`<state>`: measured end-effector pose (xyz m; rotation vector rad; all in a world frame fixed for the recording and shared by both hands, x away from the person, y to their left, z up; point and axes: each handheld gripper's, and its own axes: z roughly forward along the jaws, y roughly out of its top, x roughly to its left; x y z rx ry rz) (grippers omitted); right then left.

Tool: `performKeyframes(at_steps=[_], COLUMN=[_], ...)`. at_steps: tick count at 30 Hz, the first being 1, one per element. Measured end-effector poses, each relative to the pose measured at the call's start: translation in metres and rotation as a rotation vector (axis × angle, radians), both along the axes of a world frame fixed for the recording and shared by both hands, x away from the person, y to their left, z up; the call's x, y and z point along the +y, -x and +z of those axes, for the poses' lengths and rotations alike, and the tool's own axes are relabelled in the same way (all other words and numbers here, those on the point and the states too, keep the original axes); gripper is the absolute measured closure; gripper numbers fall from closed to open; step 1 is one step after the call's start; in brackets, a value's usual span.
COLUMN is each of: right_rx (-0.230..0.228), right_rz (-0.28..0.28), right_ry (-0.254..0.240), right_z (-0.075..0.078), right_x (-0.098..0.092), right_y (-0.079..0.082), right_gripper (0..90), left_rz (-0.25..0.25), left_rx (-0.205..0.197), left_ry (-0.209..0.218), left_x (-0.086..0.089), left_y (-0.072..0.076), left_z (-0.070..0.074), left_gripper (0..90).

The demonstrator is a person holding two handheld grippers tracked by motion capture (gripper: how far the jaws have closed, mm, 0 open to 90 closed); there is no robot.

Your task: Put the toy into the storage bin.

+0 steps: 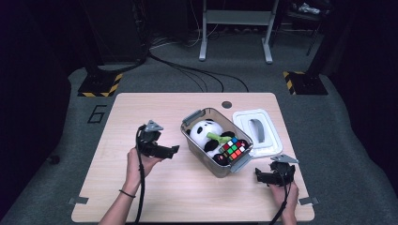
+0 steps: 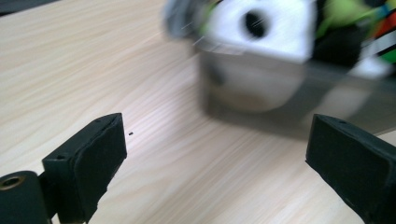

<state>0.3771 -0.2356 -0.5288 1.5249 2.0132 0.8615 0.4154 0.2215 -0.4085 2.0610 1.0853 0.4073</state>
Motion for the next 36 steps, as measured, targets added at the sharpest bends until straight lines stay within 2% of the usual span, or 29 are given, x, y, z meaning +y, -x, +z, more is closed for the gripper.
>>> performKeyframes(at_steps=[4,10,17,19,23,25,29,31,36], right_rx=[0.0,0.0,-0.001,-0.001,-0.001,-0.002,-0.002,-0.001,-0.001], right_rz=[0.0,0.001,-0.001,-0.001,0.0,-0.004,-0.004,-0.004,-0.001], right_ry=[0.0,0.001,0.004,0.004,0.005,0.002,0.003,0.003,0.006], right_z=[0.0,0.0,0.0,0.0,0.0,0.0,0.0,0.0,0.0], right_x=[0.0,0.0,0.0,0.0,0.0,0.001,0.001,0.001,0.001], right_y=[0.0,0.0,0.0,0.0,0.0,0.0,0.0,0.0,0.0], right_gripper=[1.5,1.4,1.3,1.3,1.2,1.1,1.1,1.0,1.0], left_rz=[0.071,0.168,0.289,0.321,0.355,0.369,0.374,0.366,0.366], left_rx=[0.019,0.057,0.084,0.085,0.082,0.052,0.009,0.009,0.011], left_ry=[-0.013,-0.023,-0.048,-0.036,-0.013,-0.01,-0.04,-0.065,-0.063], left_x=[0.027,0.053,0.079,0.086,0.093,0.094,0.093,0.09,0.09], left_y=[0.003,0.008,0.016,0.018,0.019,0.019,0.02,0.02,0.02], left_z=[-0.017,-0.049,-0.098,-0.108,-0.116,-0.118,-0.122,-0.123,-0.123], left_gripper=[3.8,1.5,0.0,0.0,0.0,0.0,0.1,0.0,0.0])
